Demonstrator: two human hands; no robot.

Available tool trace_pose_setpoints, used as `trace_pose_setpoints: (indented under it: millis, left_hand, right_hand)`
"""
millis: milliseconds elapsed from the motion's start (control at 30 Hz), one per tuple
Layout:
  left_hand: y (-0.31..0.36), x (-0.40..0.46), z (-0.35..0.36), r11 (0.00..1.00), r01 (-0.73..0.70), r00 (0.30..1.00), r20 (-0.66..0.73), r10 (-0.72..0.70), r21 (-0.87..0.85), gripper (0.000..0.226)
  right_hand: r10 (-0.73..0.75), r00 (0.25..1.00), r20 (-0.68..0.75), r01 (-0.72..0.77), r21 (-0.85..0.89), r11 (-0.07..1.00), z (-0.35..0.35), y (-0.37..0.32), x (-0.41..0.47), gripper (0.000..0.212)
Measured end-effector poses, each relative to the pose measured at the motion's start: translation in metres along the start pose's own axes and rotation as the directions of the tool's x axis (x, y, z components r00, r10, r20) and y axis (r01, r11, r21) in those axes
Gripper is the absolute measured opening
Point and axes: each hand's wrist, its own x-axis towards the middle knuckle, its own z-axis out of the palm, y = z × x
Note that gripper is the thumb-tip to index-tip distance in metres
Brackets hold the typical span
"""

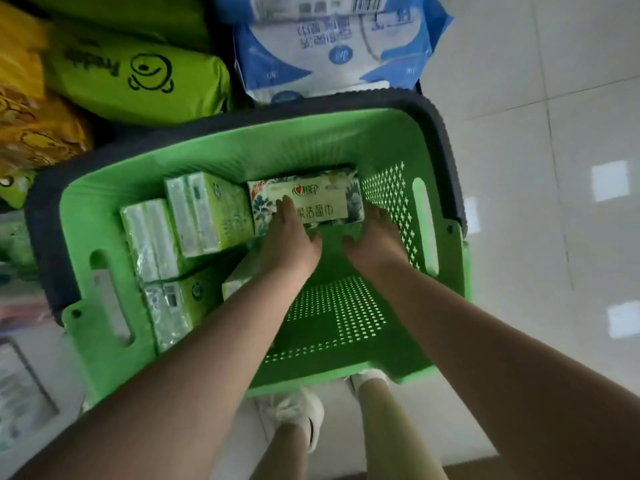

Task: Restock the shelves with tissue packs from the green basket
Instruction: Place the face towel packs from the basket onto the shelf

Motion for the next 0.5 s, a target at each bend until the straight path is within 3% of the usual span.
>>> trace_pose_setpoints:
  millis: [133, 333, 500]
  left_hand:
    - [-0.020, 0.045, 0.021, 0.978, 0.169, 0.983, 0.094, -0.158, -0.120, 0.076]
    - [-0.039, 0.093, 0.020, 0.815, 0.435, 0.895, 0.083, -0.439, -0.383, 0.061]
    - [-0.029, 0.112, 0.013, 0.768, 0.456, 0.882, 0.116, -0.457, -0.449, 0.026]
  right_hand:
    - [-0.015, 1.000, 0.009, 0.016, -0.073, 0.997, 0.019, 0.006, 0.036, 0.077]
    - [0.068, 0.998, 0.015, -0.069, 0.112, 0.991, 0.033, 0.010, 0.083, 0.062]
    - [0.191, 0.979, 0.069, -0.203, 0.286, 0.937, 0.041, 0.014, 0.104, 0.055]
